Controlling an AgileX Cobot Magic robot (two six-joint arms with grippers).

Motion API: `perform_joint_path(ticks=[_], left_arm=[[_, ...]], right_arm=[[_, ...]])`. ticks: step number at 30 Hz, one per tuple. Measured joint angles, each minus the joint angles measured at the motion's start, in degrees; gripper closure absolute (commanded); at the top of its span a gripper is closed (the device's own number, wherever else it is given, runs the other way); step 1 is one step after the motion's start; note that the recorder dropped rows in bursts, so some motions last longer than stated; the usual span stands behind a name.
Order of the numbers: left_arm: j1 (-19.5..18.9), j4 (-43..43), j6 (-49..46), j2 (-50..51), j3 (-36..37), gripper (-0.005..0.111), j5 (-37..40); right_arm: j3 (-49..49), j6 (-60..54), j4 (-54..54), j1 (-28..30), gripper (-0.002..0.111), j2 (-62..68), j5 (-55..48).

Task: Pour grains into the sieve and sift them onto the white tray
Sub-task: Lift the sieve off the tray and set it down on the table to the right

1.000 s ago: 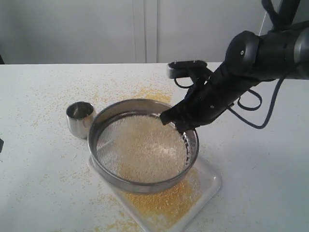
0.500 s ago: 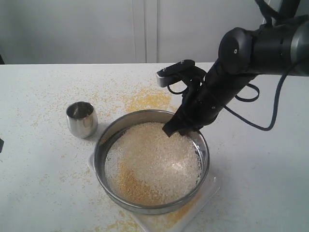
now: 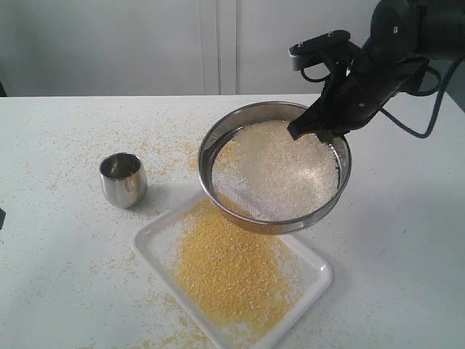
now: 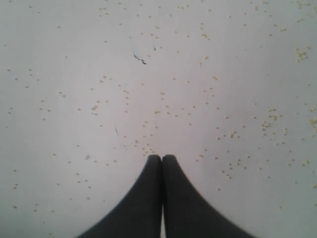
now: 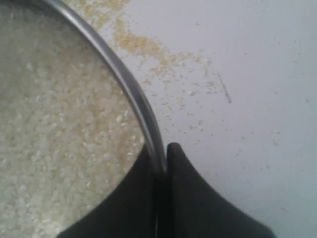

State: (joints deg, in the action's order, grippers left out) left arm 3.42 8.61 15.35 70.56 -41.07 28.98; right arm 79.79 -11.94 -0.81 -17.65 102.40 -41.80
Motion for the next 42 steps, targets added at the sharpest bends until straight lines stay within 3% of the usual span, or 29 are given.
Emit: perform_joint_path(ticks=[18, 42], left_arm=[[0.0, 0.0, 0.0, 0.0, 0.0, 0.106, 0.0], [0.0, 0.0, 0.0, 0.0, 0.0, 0.106, 0.0]], right_arm=[[8.27, 4.96, -0.15, 11.48, 0.108, 11.36, -4.23], [9.96, 6.34, -3.8, 12.33, 0.108, 21.59, 8.52]])
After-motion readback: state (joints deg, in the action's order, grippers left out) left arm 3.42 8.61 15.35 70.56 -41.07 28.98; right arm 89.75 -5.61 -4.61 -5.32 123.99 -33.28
